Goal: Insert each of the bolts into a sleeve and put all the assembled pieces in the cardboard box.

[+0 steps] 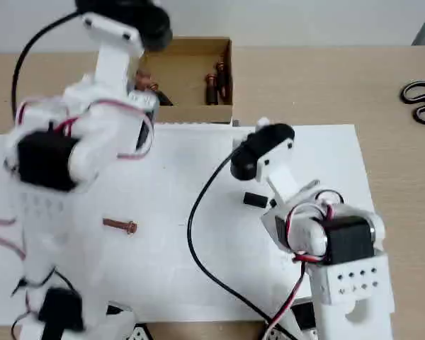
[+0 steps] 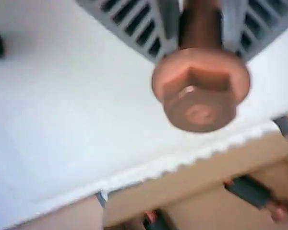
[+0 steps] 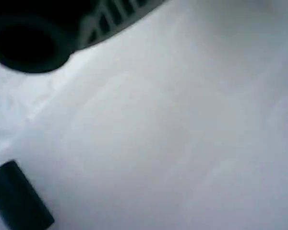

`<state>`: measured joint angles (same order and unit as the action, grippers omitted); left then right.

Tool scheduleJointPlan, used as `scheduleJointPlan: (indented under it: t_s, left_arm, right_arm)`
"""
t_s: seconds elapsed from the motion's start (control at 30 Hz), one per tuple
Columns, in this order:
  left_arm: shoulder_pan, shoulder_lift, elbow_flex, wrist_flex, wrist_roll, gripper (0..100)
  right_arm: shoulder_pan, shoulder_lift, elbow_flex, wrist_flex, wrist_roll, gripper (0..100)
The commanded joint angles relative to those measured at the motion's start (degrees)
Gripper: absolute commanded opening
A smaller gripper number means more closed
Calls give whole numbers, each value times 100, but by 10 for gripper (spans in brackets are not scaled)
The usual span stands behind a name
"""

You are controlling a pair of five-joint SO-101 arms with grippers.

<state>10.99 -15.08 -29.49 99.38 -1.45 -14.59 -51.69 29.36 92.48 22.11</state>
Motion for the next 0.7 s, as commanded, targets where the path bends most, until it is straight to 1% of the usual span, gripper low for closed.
scheduleJointPlan:
  t_s: [0.0,0.07,0.13,0.23,0.33,0.43,0.67]
  left_arm:
    - [211,-1108,1112,-114,325,6]
    - [299,-1776,1807,-352,457,6]
    - [440,-2523,2615,-791,475,6]
    - [651,-3675,4066,-1503,448,6]
    - [721,-4774,5560,-2110,387,7]
    - [686,-5705,6897,-2549,-97,6]
    - [686,-7613,9077,-3727,-176,6]
  right_arm:
    - [-4,-330,211,-31,-53,5]
    - [4,-462,308,-31,-62,5]
    - [4,-532,378,-31,-62,5]
    - [-13,-576,519,-40,-26,5]
    - [-22,-576,633,-92,-26,5]
    - [-22,-611,791,-444,-18,5]
    - [-22,-620,1371,-1437,-18,4]
